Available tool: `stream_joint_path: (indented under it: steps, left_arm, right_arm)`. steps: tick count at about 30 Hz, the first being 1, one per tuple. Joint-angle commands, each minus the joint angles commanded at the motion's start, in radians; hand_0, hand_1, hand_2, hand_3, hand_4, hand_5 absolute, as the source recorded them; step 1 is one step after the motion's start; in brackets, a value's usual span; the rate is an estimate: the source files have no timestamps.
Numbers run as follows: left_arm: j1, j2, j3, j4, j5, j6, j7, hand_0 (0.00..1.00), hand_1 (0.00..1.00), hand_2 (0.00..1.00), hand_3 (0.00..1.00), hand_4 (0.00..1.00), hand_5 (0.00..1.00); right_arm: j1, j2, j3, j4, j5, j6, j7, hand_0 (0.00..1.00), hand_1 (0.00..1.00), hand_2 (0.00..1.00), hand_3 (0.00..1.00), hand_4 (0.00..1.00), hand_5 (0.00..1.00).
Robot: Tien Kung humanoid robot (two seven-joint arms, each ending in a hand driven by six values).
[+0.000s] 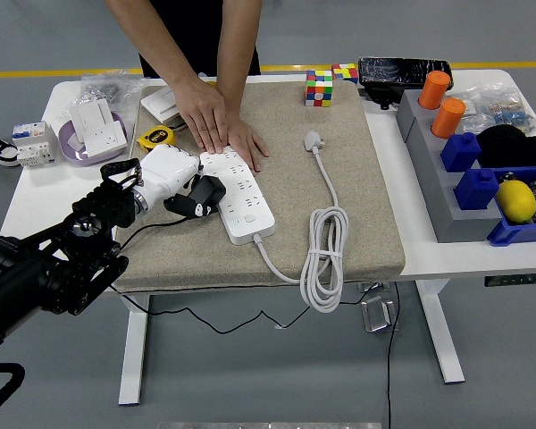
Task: Pick up the plug,place it near the board,insert it into the board,press the button
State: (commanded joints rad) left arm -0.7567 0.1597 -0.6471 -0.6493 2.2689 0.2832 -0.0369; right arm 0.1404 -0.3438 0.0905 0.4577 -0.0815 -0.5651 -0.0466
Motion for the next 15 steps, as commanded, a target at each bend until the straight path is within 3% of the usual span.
stream_joint_path:
  steps: [15]
  left_arm:
    - [-0.003, -0.004, 0.018, 0.008, 0.000, -0.004, -0.004, 0.584, 0.623, 0.409, 0.323, 0.563, 0.404]
  right_arm:
    - [-0.002, -0.002, -0.002, 0.000, 0.005, 0.003, 0.002, 0.937, 0.904, 0.854, 0.868, 0.998, 0.998]
